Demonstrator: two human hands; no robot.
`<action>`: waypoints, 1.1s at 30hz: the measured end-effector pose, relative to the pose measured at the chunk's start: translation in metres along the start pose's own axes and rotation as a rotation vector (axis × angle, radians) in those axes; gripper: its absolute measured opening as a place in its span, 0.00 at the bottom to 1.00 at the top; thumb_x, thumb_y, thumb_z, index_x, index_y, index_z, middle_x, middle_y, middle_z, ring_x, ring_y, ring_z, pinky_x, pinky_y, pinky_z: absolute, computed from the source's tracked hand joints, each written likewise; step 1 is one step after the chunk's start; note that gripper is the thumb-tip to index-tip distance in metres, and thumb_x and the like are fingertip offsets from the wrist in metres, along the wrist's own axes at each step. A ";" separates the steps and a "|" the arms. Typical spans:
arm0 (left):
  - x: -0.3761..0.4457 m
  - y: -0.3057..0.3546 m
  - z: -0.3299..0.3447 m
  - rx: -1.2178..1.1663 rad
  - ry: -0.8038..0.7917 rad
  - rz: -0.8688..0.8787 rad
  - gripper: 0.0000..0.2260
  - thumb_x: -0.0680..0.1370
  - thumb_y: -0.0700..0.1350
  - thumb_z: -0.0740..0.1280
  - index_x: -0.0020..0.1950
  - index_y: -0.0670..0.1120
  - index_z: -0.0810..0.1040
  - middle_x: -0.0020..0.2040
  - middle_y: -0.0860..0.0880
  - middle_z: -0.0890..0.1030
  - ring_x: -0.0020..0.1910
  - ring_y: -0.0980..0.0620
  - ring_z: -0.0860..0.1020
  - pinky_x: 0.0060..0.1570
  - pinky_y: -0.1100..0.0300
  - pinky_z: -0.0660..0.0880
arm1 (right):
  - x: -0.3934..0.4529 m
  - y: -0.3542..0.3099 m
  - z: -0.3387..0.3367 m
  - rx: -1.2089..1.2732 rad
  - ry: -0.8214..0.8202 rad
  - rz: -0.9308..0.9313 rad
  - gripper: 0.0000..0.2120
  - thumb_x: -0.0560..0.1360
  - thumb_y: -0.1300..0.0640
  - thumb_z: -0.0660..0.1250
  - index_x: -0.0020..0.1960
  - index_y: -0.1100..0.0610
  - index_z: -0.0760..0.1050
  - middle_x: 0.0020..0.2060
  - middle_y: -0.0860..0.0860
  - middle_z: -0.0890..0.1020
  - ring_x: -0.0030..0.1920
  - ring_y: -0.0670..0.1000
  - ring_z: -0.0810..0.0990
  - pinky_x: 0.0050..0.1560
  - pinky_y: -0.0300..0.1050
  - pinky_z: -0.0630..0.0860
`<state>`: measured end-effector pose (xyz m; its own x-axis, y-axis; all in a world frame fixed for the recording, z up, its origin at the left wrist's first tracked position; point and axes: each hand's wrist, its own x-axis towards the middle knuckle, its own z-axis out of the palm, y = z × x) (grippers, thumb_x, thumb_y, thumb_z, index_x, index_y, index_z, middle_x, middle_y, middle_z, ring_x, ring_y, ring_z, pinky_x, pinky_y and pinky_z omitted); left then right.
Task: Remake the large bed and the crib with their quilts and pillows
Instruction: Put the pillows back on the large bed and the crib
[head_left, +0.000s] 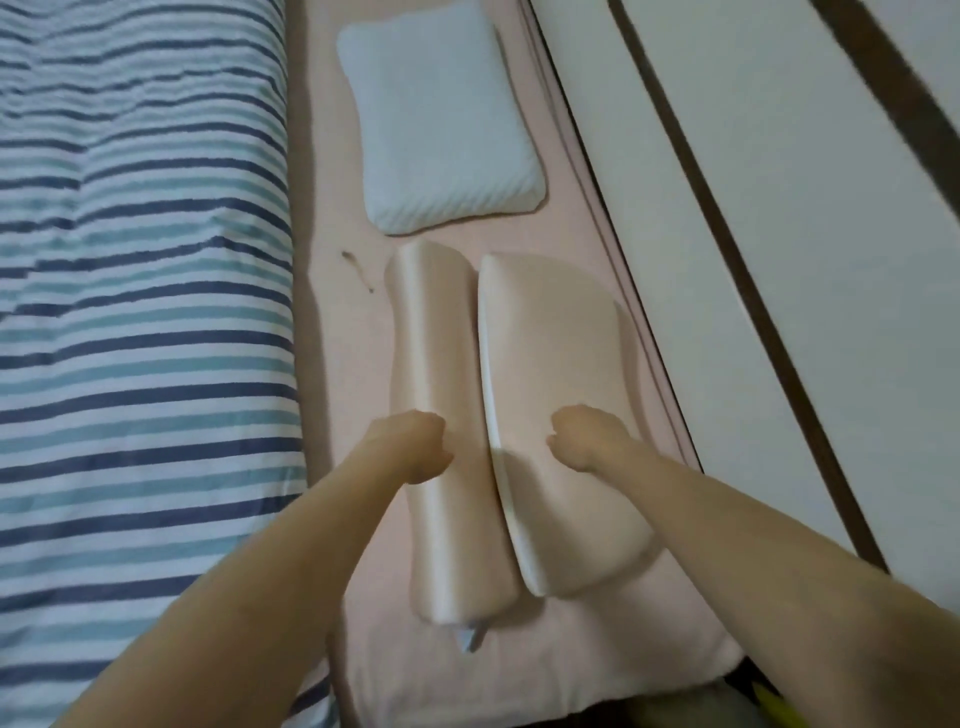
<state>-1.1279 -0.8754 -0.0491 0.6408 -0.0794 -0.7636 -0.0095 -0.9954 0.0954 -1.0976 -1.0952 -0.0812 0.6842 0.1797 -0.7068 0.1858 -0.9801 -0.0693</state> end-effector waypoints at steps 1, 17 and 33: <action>-0.023 -0.007 -0.008 -0.016 -0.006 0.007 0.22 0.81 0.55 0.57 0.72 0.48 0.66 0.71 0.48 0.69 0.67 0.46 0.71 0.61 0.52 0.70 | -0.017 -0.008 -0.012 -0.005 0.037 0.002 0.14 0.78 0.59 0.56 0.61 0.60 0.72 0.61 0.58 0.76 0.59 0.59 0.76 0.50 0.45 0.71; -0.388 -0.273 0.032 -0.307 0.322 -0.276 0.19 0.80 0.55 0.58 0.69 0.51 0.70 0.66 0.49 0.75 0.63 0.48 0.73 0.61 0.53 0.71 | -0.238 -0.365 -0.094 -0.185 0.281 -0.434 0.09 0.78 0.56 0.55 0.45 0.57 0.74 0.48 0.54 0.78 0.46 0.56 0.76 0.42 0.45 0.71; -0.805 -0.507 0.382 -0.842 0.385 -1.147 0.14 0.79 0.53 0.60 0.58 0.46 0.77 0.61 0.46 0.78 0.58 0.44 0.76 0.54 0.53 0.74 | -0.507 -0.912 0.112 -0.768 0.221 -1.379 0.14 0.78 0.53 0.58 0.57 0.58 0.75 0.58 0.58 0.78 0.57 0.60 0.78 0.53 0.48 0.75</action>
<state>-1.9318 -0.3270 0.2734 0.1512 0.8663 -0.4760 0.9858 -0.1680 0.0073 -1.6925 -0.3020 0.2616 -0.2297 0.9292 -0.2896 0.9707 0.1971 -0.1374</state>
